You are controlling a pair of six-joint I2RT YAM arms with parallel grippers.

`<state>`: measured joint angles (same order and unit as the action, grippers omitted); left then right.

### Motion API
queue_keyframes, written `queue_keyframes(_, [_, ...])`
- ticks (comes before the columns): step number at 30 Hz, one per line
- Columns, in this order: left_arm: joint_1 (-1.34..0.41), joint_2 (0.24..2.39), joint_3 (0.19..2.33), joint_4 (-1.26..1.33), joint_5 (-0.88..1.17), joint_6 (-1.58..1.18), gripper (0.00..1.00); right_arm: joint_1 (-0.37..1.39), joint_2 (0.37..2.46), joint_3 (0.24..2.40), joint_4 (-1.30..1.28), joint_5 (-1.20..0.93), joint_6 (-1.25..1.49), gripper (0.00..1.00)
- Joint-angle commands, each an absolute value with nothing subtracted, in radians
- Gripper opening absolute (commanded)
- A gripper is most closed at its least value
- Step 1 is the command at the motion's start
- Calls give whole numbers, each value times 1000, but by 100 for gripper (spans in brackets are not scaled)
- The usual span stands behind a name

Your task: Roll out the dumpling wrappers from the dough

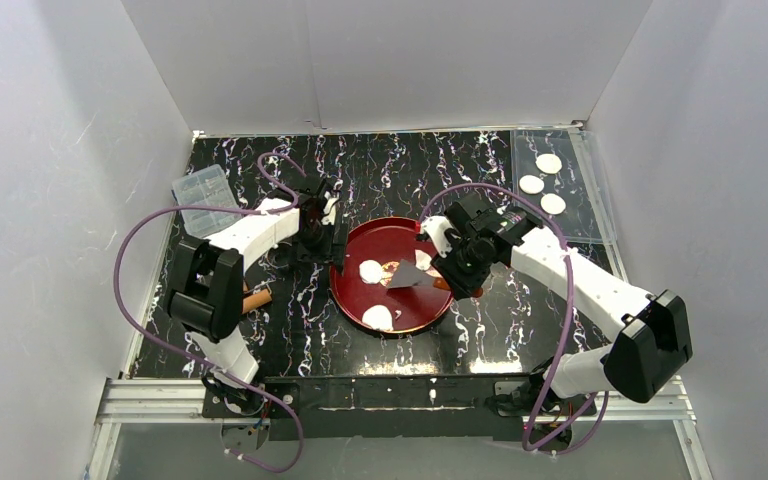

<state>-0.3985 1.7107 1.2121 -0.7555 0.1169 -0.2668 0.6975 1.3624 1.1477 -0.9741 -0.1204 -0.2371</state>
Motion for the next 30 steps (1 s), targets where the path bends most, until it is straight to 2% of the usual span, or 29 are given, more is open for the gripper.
queue_keyframes(1, [-402,1722,1209,-731,112,-290,74,719,1347,1136,-899,-184,-219,1])
queue_keyframes(11, [-400,1770,1161,-694,117,-330,65,719,1403,1106,-868,-196,-123,1])
queue_keyframes(19, [-402,1809,1156,-691,128,-360,50,721,1373,1003,-745,-177,-61,1])
queue_keyframes(30, [-402,1806,1138,-687,120,-376,28,722,1364,972,-718,-136,-38,1])
